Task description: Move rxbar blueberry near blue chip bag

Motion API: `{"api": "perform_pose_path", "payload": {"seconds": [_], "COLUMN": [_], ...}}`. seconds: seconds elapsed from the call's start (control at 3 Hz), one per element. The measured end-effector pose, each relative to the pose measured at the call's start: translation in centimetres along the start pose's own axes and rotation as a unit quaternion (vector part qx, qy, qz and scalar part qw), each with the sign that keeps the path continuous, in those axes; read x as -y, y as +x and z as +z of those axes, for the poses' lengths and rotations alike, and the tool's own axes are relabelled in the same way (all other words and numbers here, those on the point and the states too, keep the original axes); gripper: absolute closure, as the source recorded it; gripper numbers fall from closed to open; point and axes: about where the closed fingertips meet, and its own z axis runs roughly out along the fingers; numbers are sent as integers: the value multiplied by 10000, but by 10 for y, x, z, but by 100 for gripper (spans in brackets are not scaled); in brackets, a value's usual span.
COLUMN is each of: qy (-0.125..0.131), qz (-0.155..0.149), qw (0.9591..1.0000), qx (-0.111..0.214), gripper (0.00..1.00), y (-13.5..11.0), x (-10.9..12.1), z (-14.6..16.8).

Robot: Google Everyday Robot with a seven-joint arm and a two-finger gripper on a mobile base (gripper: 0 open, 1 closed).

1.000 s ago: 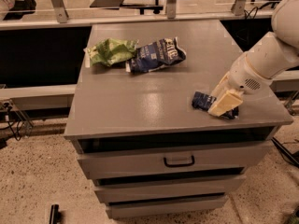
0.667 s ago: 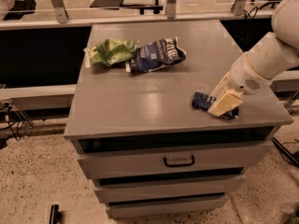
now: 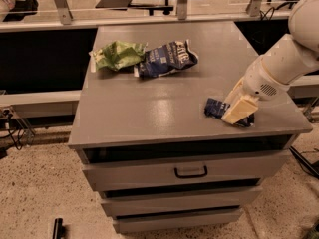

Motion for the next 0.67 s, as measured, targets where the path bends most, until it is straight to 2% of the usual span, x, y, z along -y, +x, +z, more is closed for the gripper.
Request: {"api": "perform_pose_path", "payload": {"seconds": [0.67], "qy": [602], "qz": [51], "qw": [9977], "qx": [317], "gripper": [100], "y": [-10], "x": [30], "z": [-26]}}
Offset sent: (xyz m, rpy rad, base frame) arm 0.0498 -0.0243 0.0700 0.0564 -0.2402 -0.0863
